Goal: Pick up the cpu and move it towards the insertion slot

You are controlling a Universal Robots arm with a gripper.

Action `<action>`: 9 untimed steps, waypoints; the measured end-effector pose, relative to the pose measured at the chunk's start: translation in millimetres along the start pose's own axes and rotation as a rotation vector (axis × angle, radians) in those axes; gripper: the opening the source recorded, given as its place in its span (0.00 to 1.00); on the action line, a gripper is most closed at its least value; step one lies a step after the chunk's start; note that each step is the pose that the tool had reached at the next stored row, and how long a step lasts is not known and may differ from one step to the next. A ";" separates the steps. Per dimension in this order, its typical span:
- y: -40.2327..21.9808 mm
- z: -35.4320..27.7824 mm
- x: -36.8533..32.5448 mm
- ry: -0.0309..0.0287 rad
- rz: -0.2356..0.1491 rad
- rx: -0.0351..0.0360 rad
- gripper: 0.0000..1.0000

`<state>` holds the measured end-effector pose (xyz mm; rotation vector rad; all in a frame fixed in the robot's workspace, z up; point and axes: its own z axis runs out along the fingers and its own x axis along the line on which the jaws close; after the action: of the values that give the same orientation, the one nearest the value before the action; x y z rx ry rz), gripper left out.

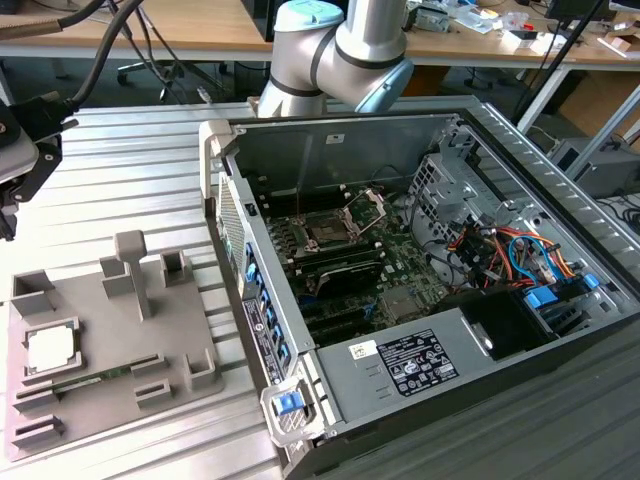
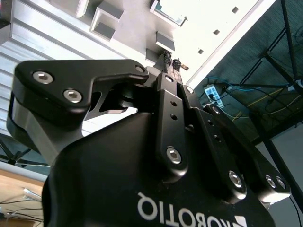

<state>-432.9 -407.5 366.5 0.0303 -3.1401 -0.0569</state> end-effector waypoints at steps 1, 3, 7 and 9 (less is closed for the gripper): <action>0.0 0.4 0.1 0.0001 0.000 0.0000 0.11; 0.0 1.6 0.2 0.0000 0.000 0.0000 0.11; -0.1 4.2 0.2 0.0001 0.000 0.0001 0.11; -0.1 5.1 0.2 0.0001 0.000 0.0000 0.11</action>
<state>-433.1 -407.4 361.4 0.0300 -3.1400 -0.0568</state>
